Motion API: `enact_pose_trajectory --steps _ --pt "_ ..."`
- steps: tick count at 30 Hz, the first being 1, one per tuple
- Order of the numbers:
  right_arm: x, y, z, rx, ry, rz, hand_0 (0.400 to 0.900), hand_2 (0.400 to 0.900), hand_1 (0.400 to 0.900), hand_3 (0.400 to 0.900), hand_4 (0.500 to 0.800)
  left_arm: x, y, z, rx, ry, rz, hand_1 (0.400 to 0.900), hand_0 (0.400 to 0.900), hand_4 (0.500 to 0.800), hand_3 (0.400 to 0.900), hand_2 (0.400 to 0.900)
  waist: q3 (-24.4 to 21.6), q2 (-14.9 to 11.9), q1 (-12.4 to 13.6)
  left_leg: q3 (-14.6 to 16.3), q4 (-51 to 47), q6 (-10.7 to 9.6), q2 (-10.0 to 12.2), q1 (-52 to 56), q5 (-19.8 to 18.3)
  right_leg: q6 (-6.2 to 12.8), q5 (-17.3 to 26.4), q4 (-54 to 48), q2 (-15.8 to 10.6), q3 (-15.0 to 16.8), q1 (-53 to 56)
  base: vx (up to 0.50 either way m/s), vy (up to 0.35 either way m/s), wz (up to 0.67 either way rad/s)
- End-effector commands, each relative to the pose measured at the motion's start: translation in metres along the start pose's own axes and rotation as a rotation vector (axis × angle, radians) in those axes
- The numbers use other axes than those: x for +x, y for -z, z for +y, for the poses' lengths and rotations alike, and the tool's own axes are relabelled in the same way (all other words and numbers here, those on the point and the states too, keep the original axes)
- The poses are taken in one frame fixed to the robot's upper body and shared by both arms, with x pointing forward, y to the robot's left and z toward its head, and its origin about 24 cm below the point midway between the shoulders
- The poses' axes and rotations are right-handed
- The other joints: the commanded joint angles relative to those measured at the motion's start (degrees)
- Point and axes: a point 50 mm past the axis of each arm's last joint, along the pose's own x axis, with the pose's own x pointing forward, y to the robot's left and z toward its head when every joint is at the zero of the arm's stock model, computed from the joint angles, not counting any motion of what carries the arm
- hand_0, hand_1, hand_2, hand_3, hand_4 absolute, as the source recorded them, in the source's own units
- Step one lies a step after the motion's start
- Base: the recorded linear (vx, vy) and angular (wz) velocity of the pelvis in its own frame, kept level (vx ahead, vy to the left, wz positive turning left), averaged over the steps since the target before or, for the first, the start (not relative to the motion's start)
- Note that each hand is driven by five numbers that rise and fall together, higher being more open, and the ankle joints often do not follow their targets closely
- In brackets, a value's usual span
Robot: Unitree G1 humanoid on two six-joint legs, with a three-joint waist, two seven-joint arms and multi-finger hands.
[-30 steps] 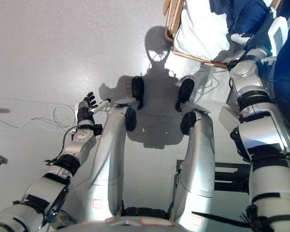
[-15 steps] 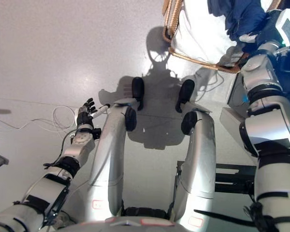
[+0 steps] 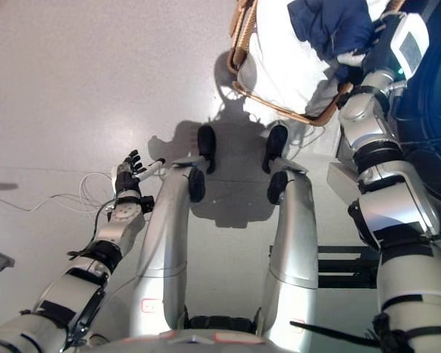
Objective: Put the clothes in the basket into the washing machine.
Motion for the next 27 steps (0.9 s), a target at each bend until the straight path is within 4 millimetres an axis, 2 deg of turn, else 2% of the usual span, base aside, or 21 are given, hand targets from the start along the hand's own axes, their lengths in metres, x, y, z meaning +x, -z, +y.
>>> enact_pose_trajectory --steps 1,4,5,6,7,8,9,10,13,14,17,20,23,24,26,27 --pt "-0.001 0.003 -0.017 -0.007 0.137 -0.080 0.400 0.400 0.400 0.400 0.500 -0.016 0.050 0.027 0.043 -0.131 0.142 0.900 0.900 0.800 0.900 0.900 -5.7 -0.2 0.0 -2.9 -3.8 -7.0 1.1 2.6 -0.3 6.81 3.3 -1.5 0.4 0.9 1.6 -0.01 0.016 -0.09" --pt "-0.009 -0.003 -0.014 0.141 0.142 -0.069 0.400 0.400 0.400 0.400 0.500 -0.018 0.056 0.030 0.031 -0.154 0.173 0.900 0.900 0.800 0.900 0.900 -5.8 -0.5 -0.8 -2.8 -4.9 -7.1 1.4 3.6 -0.1 6.91 3.7 -2.8 0.7 1.0 2.9 -0.01 0.018 -0.08" --pt "-0.016 -0.005 -0.011 0.333 0.138 -0.017 0.400 0.400 0.400 0.400 0.500 -0.019 0.059 0.033 0.015 -0.170 0.192 0.900 0.900 0.800 0.900 0.900 -5.9 -0.5 -1.4 -2.8 -5.6 -7.1 1.6 4.2 0.0 6.90 3.8 -3.5 0.8 0.9 3.6 0.00 0.022 -0.10" --pt "-0.017 -0.004 -0.011 0.335 0.137 -0.013 0.400 0.400 0.400 0.400 0.500 -0.019 0.059 0.033 0.019 -0.171 0.193 0.900 0.900 0.800 0.900 0.900 -5.9 -0.6 -1.2 -2.8 -5.6 -7.1 1.6 4.4 0.1 6.90 3.8 -3.6 0.9 0.9 3.7 0.00 0.025 -0.11" --pt "-0.020 -0.001 -0.010 0.466 0.161 0.049 0.400 0.400 0.400 0.400 0.500 -0.019 0.061 0.035 0.010 -0.179 0.206 0.900 0.900 0.800 0.900 0.900 -5.9 -0.6 -1.5 -2.7 -5.9 -7.1 1.7 4.8 0.0 6.88 3.9 -4.0 1.0 0.9 4.2 0.00 0.042 -0.13" --pt "-0.027 -0.002 -0.007 0.786 0.207 0.161 0.400 0.400 0.400 0.400 0.500 -0.020 0.065 0.035 -0.007 -0.190 0.232 0.900 0.900 0.800 0.900 0.900 -5.8 -0.4 -1.9 -2.5 -6.2 -7.1 1.8 5.3 0.0 6.88 3.9 -4.3 1.2 1.0 4.7 0.00 0.042 -0.13" --pt "-0.028 0.000 -0.007 0.791 0.206 0.165 0.400 0.400 0.400 0.400 0.500 -0.020 0.065 0.036 -0.004 -0.191 0.231 0.900 0.900 0.800 0.900 0.900 -5.8 -0.6 -1.8 -2.5 -6.3 -7.1 1.8 5.4 0.0 6.87 3.9 -4.4 1.2 1.0 4.8 0.00 0.050 -0.13" --pt "-0.032 0.002 -0.007 0.989 0.273 0.243 0.400 0.400 0.400 0.400 0.500 -0.020 0.068 0.037 -0.022 -0.204 0.255 0.900 0.900 0.800 0.900 0.900 -5.7 -0.5 -2.1 -2.5 -6.5 -7.1 1.8 5.8 0.0 6.86 3.9 -4.5 1.4 1.2 5.2 0.00 0.032 -0.09" --pt "-0.045 0.009 -0.004 1.252 0.334 0.344 0.400 0.400 0.400 0.400 0.500 -0.021 0.074 0.038 -0.035 -0.212 0.302 0.900 0.900 0.800 0.900 0.900 -5.8 -0.4 -2.7 -2.3 -6.7 -7.1 1.9 7.0 -0.3 6.79 3.8 -4.6 1.7 1.4 6.1 0.00 0.045 -0.15" --pt "-0.056 0.014 0.000 1.400 0.373 0.408 0.400 0.400 0.400 0.400 0.500 -0.023 0.077 0.035 -0.045 -0.211 0.326 0.900 0.900 0.800 0.900 0.900 -6.0 -0.2 -3.1 -2.0 -6.9 -7.1 2.0 7.6 -0.5 6.70 3.8 -5.0 1.9 1.6 6.7 0.01 0.020 -0.11" --pt "-0.067 0.024 0.003 1.511 0.422 0.479 0.400 0.400 0.400 0.400 0.500 -0.027 0.084 0.035 -0.047 -0.209 0.361 0.900 0.900 0.800 0.900 0.900 -6.5 0.0 -3.4 -1.6 -7.1 -7.0 2.1 8.8 -0.8 6.57 3.6 -5.3 2.2 1.9 7.7 0.01 0.015 -0.12" --pt "-0.067 0.034 -0.001 1.632 0.523 0.547 0.400 0.400 0.400 0.400 0.500 -0.031 0.092 0.036 -0.039 -0.209 0.398 0.900 0.900 0.800 0.900 0.900 -7.1 0.9 -3.4 -1.3 -8.2 -7.0 2.1 10.4 -1.0 6.52 3.7 -6.4 2.3 2.3 9.1 0.01 -0.002 -0.08" --pt "-0.056 0.051 -0.013 1.695 0.688 0.627 0.400 0.400 0.400 0.400 0.500 -0.037 0.101 0.039 -0.018 -0.197 0.432 0.900 0.900 0.800 0.900 0.900 -8.2 2.2 -3.0 -0.8 -9.5 -6.9 1.9 12.4 -1.2 6.29 3.5 -7.6 2.1 3.1 10.9 0.02 -0.017 -0.05" --pt "-0.055 0.053 -0.014 1.696 0.691 0.625 0.400 0.400 0.400 0.400 0.500 -0.036 0.101 0.038 -0.018 -0.193 0.430 0.900 0.900 0.800 0.900 0.900 -8.0 2.2 -2.8 -0.8 -9.7 -6.9 1.9 12.7 -1.2 6.29 3.5 -7.7 2.1 3.2 11.0 0.01 -0.022 -0.05" --pt "-0.040 0.056 -0.027 1.698 0.741 0.625 0.400 0.400 0.400 0.400 0.500 -0.038 0.104 0.039 -0.004 -0.187 0.438 0.900 0.900 0.800 0.900 0.900 -8.6 2.7 -2.5 -0.6 -10.3 -6.9 1.8 13.5 -1.2 6.23 3.5 -8.3 2.0 3.5 11.7 -0.04 -0.019 -0.03" --pt "-0.030 0.061 -0.037 1.667 0.748 0.620 0.400 0.400 0.400 0.400 0.500 -0.039 0.106 0.040 0.006 -0.179 0.443 0.900 0.900 0.800 0.900 0.900 -8.5 2.9 -2.3 -0.3 -10.6 -6.5 1.8 13.3 0.2 5.95 4.8 -8.9 1.7 3.5 11.5 0.01 -0.030 -0.04"
